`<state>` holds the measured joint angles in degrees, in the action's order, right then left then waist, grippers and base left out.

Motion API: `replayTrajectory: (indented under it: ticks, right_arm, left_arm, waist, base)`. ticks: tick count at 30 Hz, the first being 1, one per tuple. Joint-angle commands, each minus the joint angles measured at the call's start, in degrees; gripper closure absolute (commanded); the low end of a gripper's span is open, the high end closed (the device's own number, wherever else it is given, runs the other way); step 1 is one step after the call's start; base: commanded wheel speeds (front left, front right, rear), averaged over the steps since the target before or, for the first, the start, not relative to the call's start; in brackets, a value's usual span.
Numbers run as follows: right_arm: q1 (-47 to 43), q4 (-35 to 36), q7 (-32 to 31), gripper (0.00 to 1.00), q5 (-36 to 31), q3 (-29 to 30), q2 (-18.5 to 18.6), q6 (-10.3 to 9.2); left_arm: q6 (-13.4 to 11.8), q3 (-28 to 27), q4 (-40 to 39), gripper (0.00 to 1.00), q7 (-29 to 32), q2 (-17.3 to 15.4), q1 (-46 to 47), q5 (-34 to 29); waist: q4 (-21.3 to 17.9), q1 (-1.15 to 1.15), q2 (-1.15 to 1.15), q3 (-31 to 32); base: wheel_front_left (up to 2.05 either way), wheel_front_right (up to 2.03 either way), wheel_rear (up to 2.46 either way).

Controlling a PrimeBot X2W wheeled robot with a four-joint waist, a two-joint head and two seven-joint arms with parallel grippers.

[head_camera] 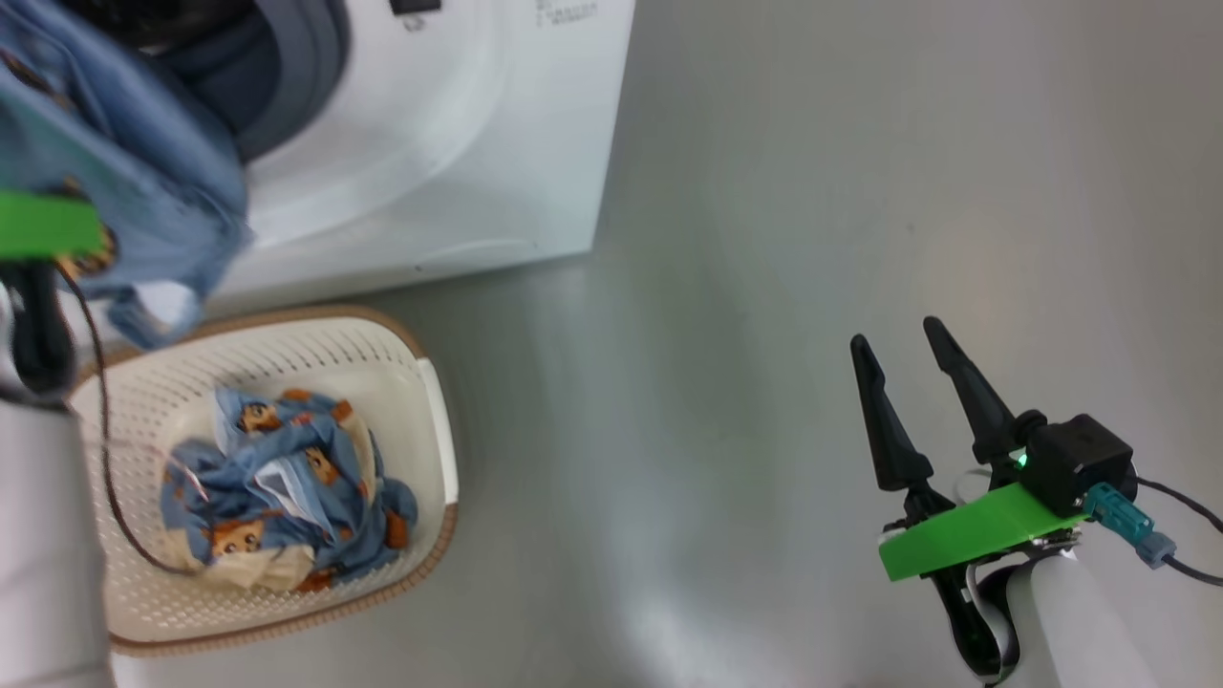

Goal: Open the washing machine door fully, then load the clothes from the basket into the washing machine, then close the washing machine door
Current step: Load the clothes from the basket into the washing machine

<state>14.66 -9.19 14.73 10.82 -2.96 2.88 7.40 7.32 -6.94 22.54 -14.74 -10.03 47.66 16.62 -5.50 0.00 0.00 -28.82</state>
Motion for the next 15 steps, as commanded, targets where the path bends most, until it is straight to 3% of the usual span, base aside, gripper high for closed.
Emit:
replayTrajectory:
  ticks: [1, 15]
  right_arm:
    - [0.5, 1.5, 0.3, 0.0, 0.6, -1.5, 0.0, 0.09]
    - [1.6, 1.2, 0.3, 0.0, 0.9, -2.6, 0.0, 0.09]
  left_arm:
    - [0.2, -1.1, 0.2, 1.0, -0.3, -3.3, 2.3, 0.3]
    - [0.2, 5.2, 22.1, 1.0, 0.0, -9.2, 18.7, 4.7]
  waist:
    - [-1.5, 0.0, 0.0, -5.0]
    - [-1.2, 0.0, 0.0, -9.9]
  base:
    - [0.0, 0.0, 0.0]
    - [0.0, 0.0, 0.0]
